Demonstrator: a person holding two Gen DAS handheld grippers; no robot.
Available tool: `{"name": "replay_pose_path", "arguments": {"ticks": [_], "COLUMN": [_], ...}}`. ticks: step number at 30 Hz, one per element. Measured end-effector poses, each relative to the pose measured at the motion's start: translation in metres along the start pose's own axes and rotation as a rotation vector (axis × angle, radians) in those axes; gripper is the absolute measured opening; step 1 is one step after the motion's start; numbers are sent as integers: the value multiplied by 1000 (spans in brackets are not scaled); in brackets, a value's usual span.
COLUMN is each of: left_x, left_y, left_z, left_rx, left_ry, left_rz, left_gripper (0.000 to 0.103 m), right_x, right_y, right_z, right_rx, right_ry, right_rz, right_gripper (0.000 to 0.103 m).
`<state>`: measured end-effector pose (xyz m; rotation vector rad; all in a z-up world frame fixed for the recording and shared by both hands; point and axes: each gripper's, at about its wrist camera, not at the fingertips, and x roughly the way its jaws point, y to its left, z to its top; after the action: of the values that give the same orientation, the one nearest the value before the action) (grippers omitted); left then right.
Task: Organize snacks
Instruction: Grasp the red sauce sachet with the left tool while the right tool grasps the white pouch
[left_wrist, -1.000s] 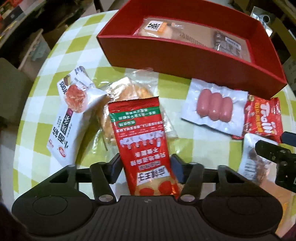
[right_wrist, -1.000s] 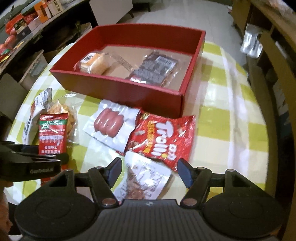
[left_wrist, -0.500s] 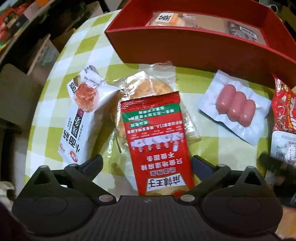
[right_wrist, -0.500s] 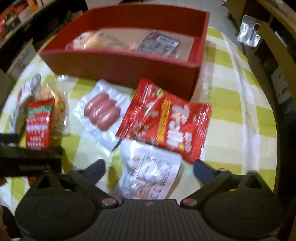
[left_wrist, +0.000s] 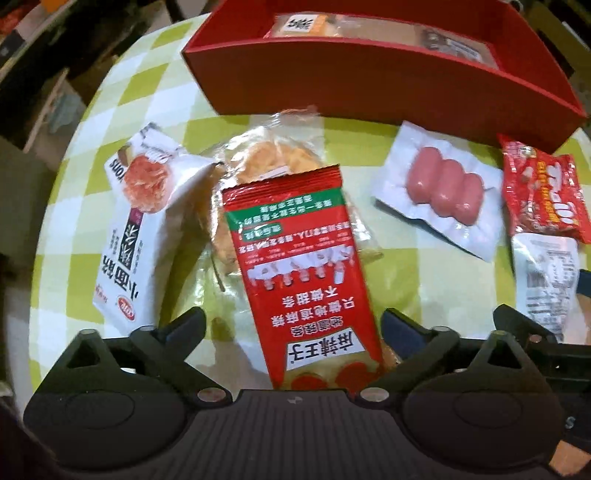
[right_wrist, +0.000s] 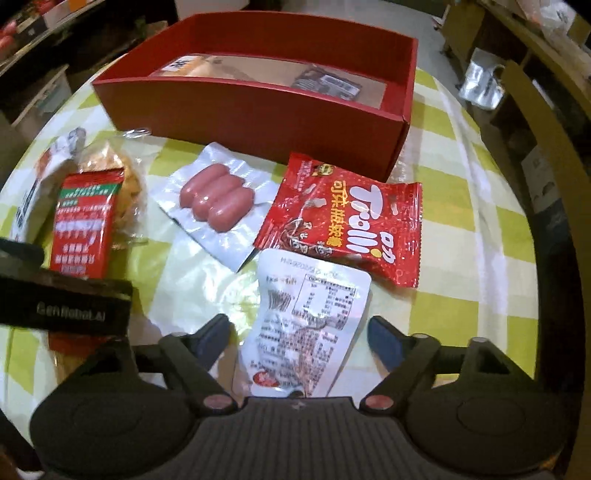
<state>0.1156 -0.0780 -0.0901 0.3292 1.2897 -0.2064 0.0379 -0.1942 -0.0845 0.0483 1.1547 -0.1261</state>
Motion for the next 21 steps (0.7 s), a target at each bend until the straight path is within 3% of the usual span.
{"name": "replay_pose_path", "arguments": {"ticks": [3,5,6,7,14,21], "left_x": [-6,-10,-12,-12,-12,-16], "left_y": [-3,-7,-10,-11,-9,-14], "left_z": [-2,-4,-5,-6,-5,-4], "left_rx": [15,44,57,63,62,70], "left_ry": [5,0,2,5,20,27], "left_rz": [-37,-47,-55,-60,-82,-121], "left_gripper": [82,66,64,63,60,58], "right_x": [-2,-5,-7,-8,-10,-12], "right_y": [-1,-3,-6,-10,-22,-21], "right_z": [-1,-3,-3,-4,-5,-5], "right_rx": [-23,-11,-2,15,72,68], "right_ry": [1,2,1,3,5,7], "right_rz": [8,14,25,51,93,79], "right_gripper": [79,72,69,64,57,56]}}
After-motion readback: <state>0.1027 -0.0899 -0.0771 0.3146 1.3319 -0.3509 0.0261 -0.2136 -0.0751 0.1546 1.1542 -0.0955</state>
